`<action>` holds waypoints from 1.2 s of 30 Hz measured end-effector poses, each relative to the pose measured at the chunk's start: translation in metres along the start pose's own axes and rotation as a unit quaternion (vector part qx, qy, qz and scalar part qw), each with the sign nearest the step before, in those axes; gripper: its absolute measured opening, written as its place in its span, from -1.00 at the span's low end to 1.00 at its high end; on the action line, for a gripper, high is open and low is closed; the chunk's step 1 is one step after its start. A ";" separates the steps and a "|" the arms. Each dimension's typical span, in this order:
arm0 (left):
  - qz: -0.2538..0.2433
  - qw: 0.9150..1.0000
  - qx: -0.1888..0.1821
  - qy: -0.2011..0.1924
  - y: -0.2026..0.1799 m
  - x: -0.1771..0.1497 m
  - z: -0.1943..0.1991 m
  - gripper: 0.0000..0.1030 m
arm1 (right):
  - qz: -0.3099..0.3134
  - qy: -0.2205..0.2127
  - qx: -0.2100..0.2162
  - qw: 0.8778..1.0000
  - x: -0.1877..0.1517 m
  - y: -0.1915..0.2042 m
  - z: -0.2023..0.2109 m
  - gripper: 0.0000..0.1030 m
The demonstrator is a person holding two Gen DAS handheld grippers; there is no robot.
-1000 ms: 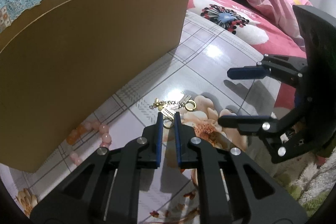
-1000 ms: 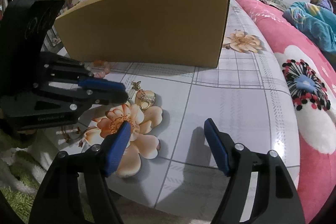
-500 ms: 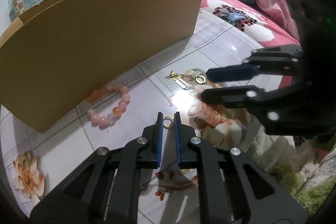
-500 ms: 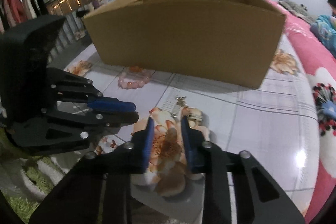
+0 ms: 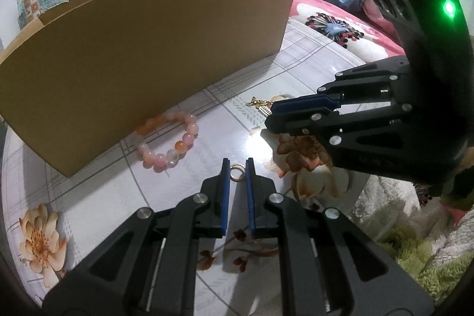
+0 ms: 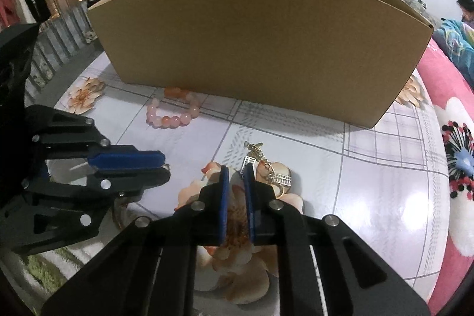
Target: Organize jewelry
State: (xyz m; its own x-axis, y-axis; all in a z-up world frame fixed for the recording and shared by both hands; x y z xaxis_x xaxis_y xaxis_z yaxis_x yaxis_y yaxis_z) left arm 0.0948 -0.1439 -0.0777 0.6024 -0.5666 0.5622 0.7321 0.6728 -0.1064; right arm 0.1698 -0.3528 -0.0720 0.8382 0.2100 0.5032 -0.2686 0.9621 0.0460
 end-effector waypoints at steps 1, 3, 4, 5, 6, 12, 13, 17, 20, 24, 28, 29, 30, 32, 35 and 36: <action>0.002 1.000 -0.001 -0.001 0.001 0.000 0.000 -0.82 | -0.001 0.001 -0.003 1.000 0.001 -0.001 -0.001 -0.79; 0.004 1.000 -0.003 -0.003 0.001 0.000 0.001 -0.82 | -0.007 0.003 -0.010 1.000 0.002 -0.002 -0.002 -0.79; 0.005 1.000 -0.004 -0.004 0.001 -0.001 0.001 -0.82 | -0.010 0.003 -0.010 1.000 0.002 0.000 -0.001 -0.79; 0.005 1.000 -0.004 -0.005 0.002 -0.001 0.001 -0.82 | -0.012 0.004 -0.011 1.000 0.003 0.002 -0.003 -0.79; 0.005 1.000 -0.004 -0.006 0.002 -0.001 0.001 -0.82 | -0.013 0.004 -0.014 1.000 0.004 0.002 -0.003 -0.79; 0.006 1.000 -0.008 -0.009 0.002 -0.001 0.002 -0.82 | -0.011 0.006 -0.026 1.000 0.011 0.003 -0.005 -0.79; 0.006 1.000 -0.009 -0.010 0.002 -0.001 0.002 -0.82 | -0.009 0.007 -0.027 1.000 0.011 0.002 -0.004 -0.79; 0.006 1.000 -0.011 -0.012 0.002 -0.001 0.003 -0.82 | 0.003 0.012 -0.033 0.999 0.014 0.007 -0.006 -0.79; 0.007 1.000 -0.011 -0.013 0.002 -0.001 0.002 -0.82 | 0.012 0.014 -0.036 0.999 0.013 0.009 -0.006 -0.79; 0.008 1.000 -0.011 -0.014 0.003 -0.002 0.003 -0.82 | 0.011 0.023 -0.023 0.999 0.015 0.014 -0.006 -0.90; 0.009 1.000 -0.011 -0.015 0.004 -0.002 0.004 -0.82 | 0.008 0.029 -0.018 0.999 0.012 0.018 -0.004 -0.90; 0.009 1.000 -0.011 -0.015 0.004 -0.002 0.004 -0.82 | 0.006 0.030 -0.015 0.999 0.011 0.018 -0.004 -0.90; 0.009 1.000 -0.011 -0.015 0.004 -0.002 0.004 -0.82 | 0.004 0.030 -0.012 0.999 0.009 0.019 -0.003 -0.90; 0.009 1.000 -0.011 -0.015 0.004 -0.003 0.005 -0.82 | -0.002 0.034 -0.003 0.999 0.004 0.019 -0.001 -0.91; 0.009 1.000 -0.011 -0.015 0.004 -0.002 0.004 -0.82 | -0.010 0.036 0.007 0.999 0.000 0.019 0.003 -0.94; 0.009 1.000 -0.011 -0.015 0.004 -0.003 0.005 -0.82 | -0.012 0.036 0.008 0.999 -0.002 0.019 0.004 -0.94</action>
State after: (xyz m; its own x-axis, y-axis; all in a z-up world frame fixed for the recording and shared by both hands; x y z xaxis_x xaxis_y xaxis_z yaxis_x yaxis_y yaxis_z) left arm 0.0948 -0.1372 -0.0759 0.6061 -0.5392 0.5847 0.7282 0.6719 -0.1352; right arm 0.1611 -0.3356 -0.0685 0.8764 0.1993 0.4383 -0.2552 0.9642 0.0719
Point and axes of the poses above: each gripper's, at about its wrist camera, not at the fingertips, and z roughly against the way its jaws point, y to its left, x to its top, the point moved 7 cm from there along -z, roughly the way its jaws point, and after that the axes turned 4 degrees about y, right-handed, at the moved point
